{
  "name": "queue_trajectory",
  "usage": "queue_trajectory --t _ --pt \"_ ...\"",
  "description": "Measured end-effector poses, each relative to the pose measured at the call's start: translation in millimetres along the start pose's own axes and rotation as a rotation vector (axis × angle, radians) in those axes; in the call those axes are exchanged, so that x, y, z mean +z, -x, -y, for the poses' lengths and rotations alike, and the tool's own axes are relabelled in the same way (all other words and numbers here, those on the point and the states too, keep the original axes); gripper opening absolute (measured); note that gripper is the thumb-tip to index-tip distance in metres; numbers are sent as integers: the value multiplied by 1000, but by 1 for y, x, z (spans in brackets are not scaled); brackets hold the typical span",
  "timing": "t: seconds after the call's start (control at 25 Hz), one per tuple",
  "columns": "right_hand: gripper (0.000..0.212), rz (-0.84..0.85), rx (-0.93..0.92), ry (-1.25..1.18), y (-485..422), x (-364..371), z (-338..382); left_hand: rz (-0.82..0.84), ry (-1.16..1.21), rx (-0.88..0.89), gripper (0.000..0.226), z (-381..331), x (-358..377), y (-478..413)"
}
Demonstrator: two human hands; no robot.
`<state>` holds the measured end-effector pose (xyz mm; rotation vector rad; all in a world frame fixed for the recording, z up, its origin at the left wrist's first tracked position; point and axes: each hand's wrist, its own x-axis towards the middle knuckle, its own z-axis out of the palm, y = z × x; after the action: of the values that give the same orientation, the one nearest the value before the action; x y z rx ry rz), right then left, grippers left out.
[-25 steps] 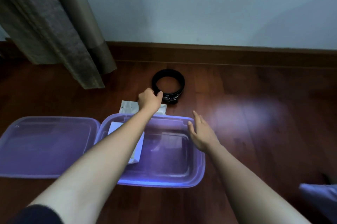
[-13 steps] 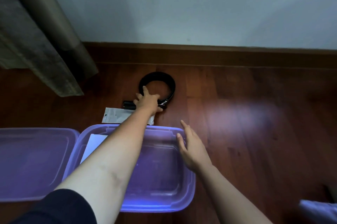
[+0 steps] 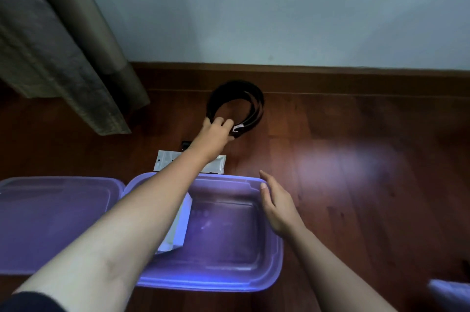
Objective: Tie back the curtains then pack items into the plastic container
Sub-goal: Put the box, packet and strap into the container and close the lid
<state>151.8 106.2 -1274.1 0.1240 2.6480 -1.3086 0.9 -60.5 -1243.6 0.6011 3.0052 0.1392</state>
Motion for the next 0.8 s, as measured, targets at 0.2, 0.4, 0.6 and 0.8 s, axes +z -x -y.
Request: queue_trajectory --t 0.2,0.4,0.6,0.8 --pt "41 -26 35 -159 3 -1 4 -320 94 220 28 8 -22 92" --pt "51 25 175 -425 -5 1 1 -377 104 252 26 -6 -29 215" --pt "92 168 240 -473 -13 -2 -7 -94 -10 301 48 -12 19 256" --pt "106 138 178 -315 -4 -7 13 271 -181 277 54 -21 25 224"
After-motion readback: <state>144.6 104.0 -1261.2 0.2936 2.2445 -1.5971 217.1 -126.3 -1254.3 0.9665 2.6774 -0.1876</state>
